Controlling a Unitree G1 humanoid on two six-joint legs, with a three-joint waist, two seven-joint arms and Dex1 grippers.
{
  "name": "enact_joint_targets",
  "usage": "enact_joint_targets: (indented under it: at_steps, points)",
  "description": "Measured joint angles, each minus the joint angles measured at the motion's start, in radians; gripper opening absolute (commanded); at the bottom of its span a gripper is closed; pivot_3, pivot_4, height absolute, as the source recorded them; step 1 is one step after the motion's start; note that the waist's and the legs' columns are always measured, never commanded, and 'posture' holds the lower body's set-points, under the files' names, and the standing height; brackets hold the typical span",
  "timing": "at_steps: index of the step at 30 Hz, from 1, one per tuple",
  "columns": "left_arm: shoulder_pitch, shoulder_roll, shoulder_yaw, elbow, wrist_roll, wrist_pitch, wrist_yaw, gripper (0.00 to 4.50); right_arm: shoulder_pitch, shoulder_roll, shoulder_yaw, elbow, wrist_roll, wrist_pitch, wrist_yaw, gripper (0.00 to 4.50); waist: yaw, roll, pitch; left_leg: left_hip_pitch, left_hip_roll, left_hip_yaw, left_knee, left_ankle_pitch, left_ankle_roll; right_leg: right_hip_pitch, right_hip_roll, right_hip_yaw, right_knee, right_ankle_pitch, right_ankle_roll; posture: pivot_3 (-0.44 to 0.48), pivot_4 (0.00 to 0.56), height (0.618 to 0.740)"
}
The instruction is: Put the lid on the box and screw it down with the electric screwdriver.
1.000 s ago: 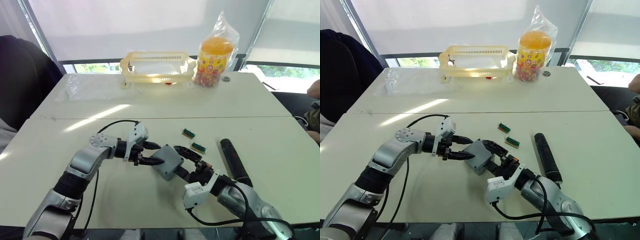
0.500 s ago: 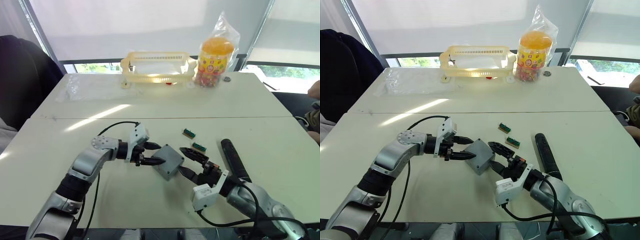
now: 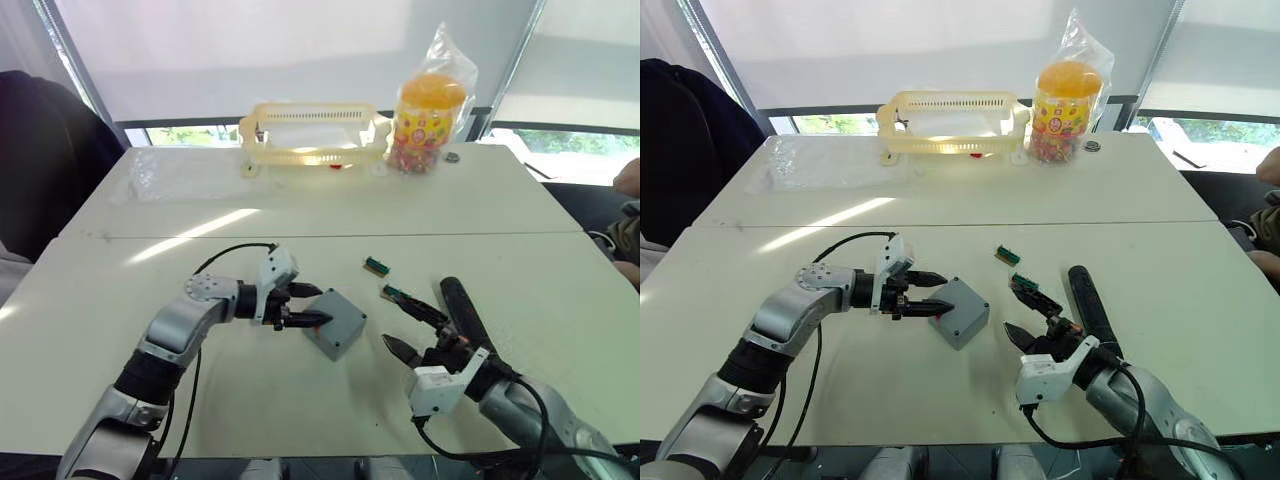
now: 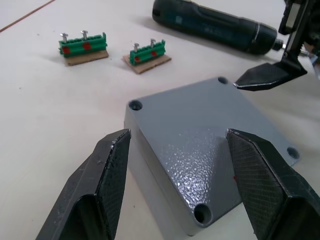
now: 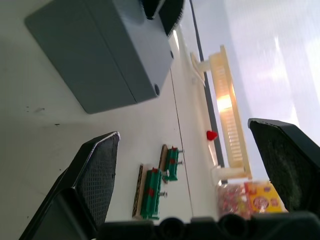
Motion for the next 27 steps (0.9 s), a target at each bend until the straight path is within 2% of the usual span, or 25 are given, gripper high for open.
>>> enact_joint_targets:
  at_steps: [9,13,18,22,27]
  points:
    - [-0.103,0.089,0.245,-0.016,-0.146,0.120,0.046,3.10,0.084,0.139,-0.020,-0.192,0.601,0.346,0.223,4.47,0.000,0.000,0.000,0.000,0.001,0.000,-0.001,0.000,0.000,0.000,0.000,0.000,0.000,0.000,0.000,0.000,0.150,0.740]
    - [-0.032,0.095,0.254,0.067,-0.080,0.048,0.112,3.10,0.084,0.175,-0.026,-0.288,0.881,0.633,0.251,4.47,0.000,0.001,0.000,0.000,0.003,-0.001,-0.001,0.000,0.000,-0.001,0.000,0.000,-0.001,0.000,0.000,0.000,0.150,0.740]
    - [0.114,0.042,0.263,0.053,-0.074,0.036,0.172,3.10,0.073,0.129,-0.034,-0.390,1.189,0.981,0.257,4.47,0.005,0.001,0.000,-0.001,0.003,-0.002,-0.002,0.000,0.000,-0.001,-0.002,0.000,-0.002,0.000,0.000,0.000,0.150,0.740]
    - [0.202,0.014,0.245,-0.016,-0.065,0.022,0.201,3.10,0.073,0.070,-0.053,-0.411,1.305,1.107,0.261,4.47,0.007,0.000,0.000,-0.002,0.003,-0.001,-0.002,0.000,0.000,0.000,-0.002,0.000,-0.006,0.000,-0.001,0.000,0.150,0.740]
    - [0.231,-0.013,0.190,-0.011,-0.002,-0.041,0.241,3.10,0.026,0.070,-0.050,-0.410,1.375,1.182,0.241,4.47,0.006,0.000,0.000,-0.002,0.003,0.000,-0.002,0.000,0.000,0.000,-0.002,0.000,-0.007,0.000,-0.001,0.000,0.150,0.740]
